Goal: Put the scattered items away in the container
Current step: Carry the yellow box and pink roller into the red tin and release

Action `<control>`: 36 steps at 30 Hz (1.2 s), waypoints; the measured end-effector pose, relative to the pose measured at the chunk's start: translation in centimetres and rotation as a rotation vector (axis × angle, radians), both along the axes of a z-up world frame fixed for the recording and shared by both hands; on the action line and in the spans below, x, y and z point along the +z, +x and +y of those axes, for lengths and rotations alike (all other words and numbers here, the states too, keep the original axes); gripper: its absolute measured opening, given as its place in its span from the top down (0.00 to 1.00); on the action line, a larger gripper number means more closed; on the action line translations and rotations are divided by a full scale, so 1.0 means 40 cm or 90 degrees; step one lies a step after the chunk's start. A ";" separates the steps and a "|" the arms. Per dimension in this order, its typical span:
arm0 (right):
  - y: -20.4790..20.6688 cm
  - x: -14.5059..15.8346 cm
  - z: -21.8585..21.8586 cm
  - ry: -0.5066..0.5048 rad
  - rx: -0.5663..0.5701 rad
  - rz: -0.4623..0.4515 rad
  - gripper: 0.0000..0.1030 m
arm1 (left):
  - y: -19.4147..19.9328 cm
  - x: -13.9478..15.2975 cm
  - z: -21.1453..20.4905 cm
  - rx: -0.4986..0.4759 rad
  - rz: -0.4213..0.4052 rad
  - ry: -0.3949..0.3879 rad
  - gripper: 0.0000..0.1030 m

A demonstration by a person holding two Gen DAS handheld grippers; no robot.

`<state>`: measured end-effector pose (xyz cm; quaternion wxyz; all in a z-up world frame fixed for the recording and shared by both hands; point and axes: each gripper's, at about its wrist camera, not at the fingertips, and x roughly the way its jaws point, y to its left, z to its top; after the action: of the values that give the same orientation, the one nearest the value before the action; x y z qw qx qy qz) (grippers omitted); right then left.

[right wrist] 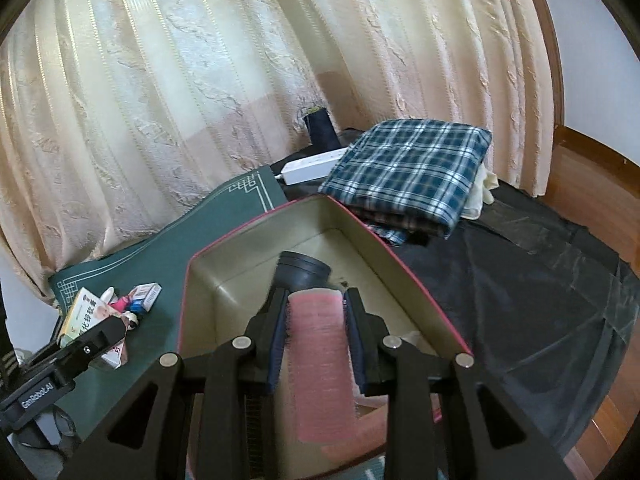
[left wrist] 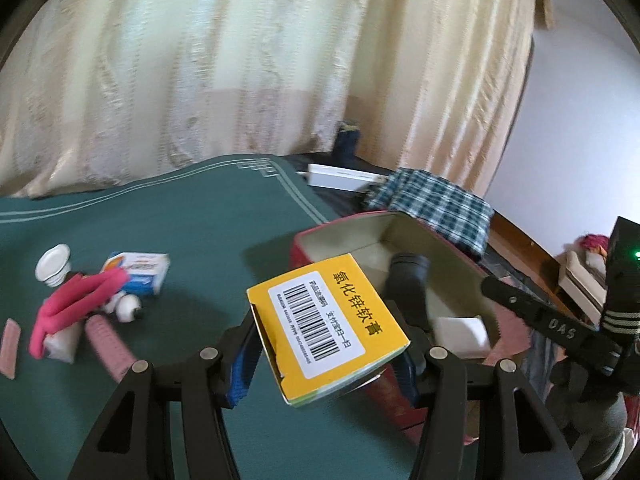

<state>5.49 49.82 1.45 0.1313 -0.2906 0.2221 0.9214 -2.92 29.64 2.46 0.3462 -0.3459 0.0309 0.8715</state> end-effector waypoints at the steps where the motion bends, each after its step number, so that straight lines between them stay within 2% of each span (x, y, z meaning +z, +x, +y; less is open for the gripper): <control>1: 0.000 -0.002 0.005 -0.001 0.001 0.000 0.70 | 0.004 0.002 0.013 -0.006 0.001 -0.001 0.43; 17: 0.000 -0.008 0.041 0.002 0.005 0.003 0.69 | 0.028 -0.001 0.172 -0.079 -0.005 -0.013 0.43; 26: -0.004 -0.010 0.046 -0.007 0.009 0.007 0.69 | 0.016 -0.015 0.188 -0.080 -0.026 -0.005 0.40; 29: -0.003 -0.010 0.052 -0.018 0.006 0.012 0.56 | 0.011 -0.014 0.182 -0.072 -0.030 0.002 0.27; 30: -0.002 -0.009 0.054 -0.020 0.003 0.014 0.49 | 0.010 -0.012 0.179 -0.068 -0.029 0.007 0.27; 31: 0.000 -0.008 0.055 -0.021 0.000 0.016 0.46 | 0.009 -0.011 0.177 -0.067 -0.029 0.009 0.27; 36: 0.003 -0.005 0.055 -0.020 -0.006 0.018 0.45 | 0.002 -0.012 0.164 -0.057 -0.033 0.011 0.27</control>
<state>5.62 52.03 1.23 0.1276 -0.2783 0.2395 0.9214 -2.84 36.20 1.99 0.3883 -0.3638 0.0301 0.8461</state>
